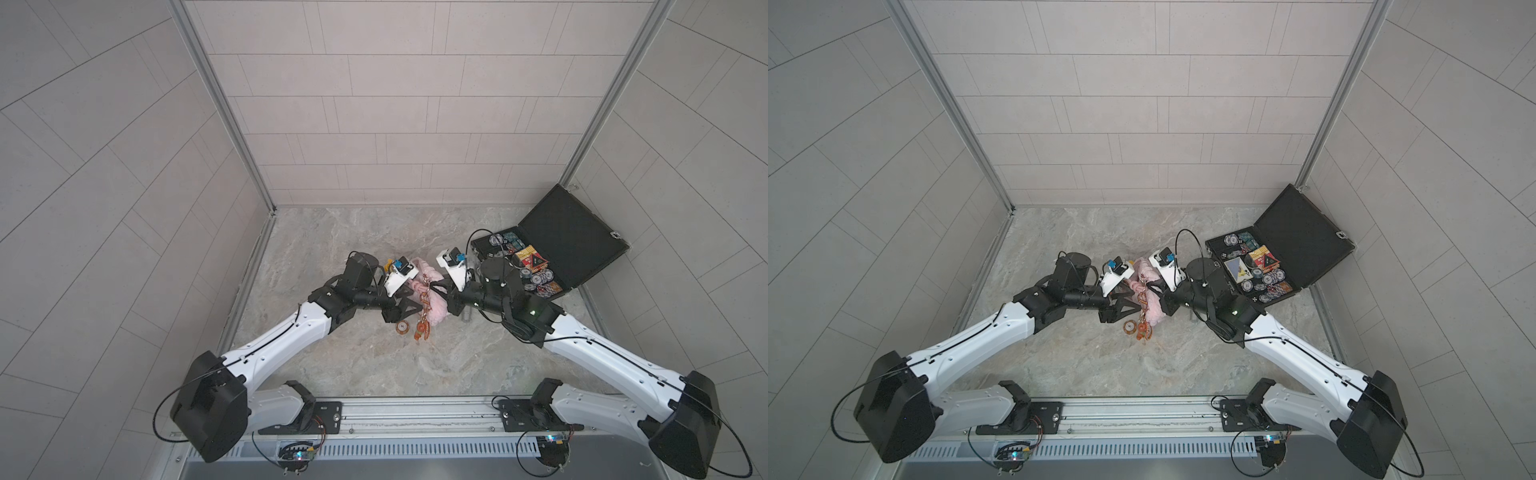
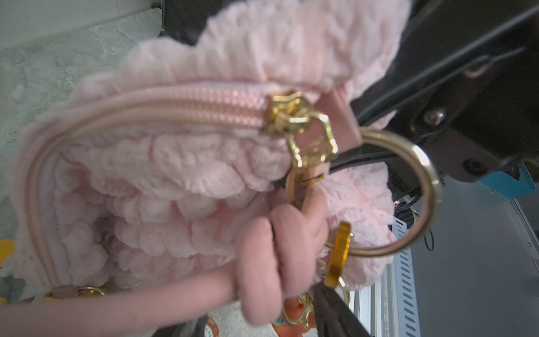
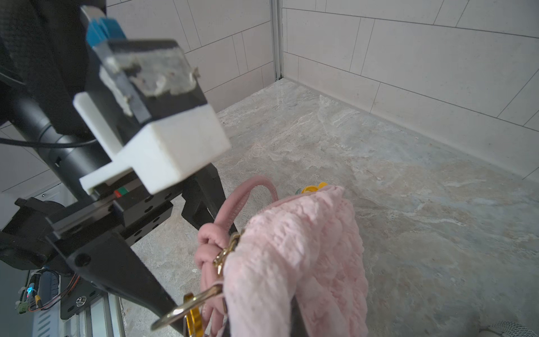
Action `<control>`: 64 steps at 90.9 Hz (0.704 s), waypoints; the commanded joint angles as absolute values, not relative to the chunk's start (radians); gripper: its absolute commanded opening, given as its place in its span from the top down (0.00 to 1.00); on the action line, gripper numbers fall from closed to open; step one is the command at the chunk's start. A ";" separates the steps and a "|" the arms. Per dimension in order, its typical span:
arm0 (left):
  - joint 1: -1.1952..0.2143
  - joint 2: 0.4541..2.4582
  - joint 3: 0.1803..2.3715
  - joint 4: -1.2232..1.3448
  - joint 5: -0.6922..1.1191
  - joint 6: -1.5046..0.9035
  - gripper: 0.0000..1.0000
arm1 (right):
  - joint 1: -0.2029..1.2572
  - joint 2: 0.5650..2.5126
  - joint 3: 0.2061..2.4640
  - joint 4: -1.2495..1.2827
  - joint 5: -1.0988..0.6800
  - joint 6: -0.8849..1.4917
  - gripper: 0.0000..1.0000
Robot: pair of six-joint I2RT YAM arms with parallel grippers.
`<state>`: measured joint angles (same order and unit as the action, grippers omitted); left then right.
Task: Remove the decoration from the bag
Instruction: Adjust the decoration item in the bag.
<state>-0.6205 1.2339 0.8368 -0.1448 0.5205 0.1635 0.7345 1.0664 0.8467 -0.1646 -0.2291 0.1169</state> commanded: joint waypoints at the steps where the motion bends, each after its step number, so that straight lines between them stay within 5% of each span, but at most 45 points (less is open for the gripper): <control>1: -0.635 1.224 0.832 -0.140 0.553 0.151 0.41 | 0.732 1.061 0.870 -0.104 -0.236 0.126 1.00; 26: -0.644 1.239 0.851 -0.116 0.579 0.101 0.44 | 0.727 1.054 0.872 -0.110 -0.235 0.125 1.00; 64: -0.646 1.332 0.921 -0.142 0.492 0.107 0.63 | 0.726 1.026 0.856 -0.114 -0.242 0.132 1.00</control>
<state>-0.6415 1.3113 0.8776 -0.1383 0.5114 0.1001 0.7261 1.0660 0.8471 -0.1661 -0.2279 0.1169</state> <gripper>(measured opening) 0.385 0.072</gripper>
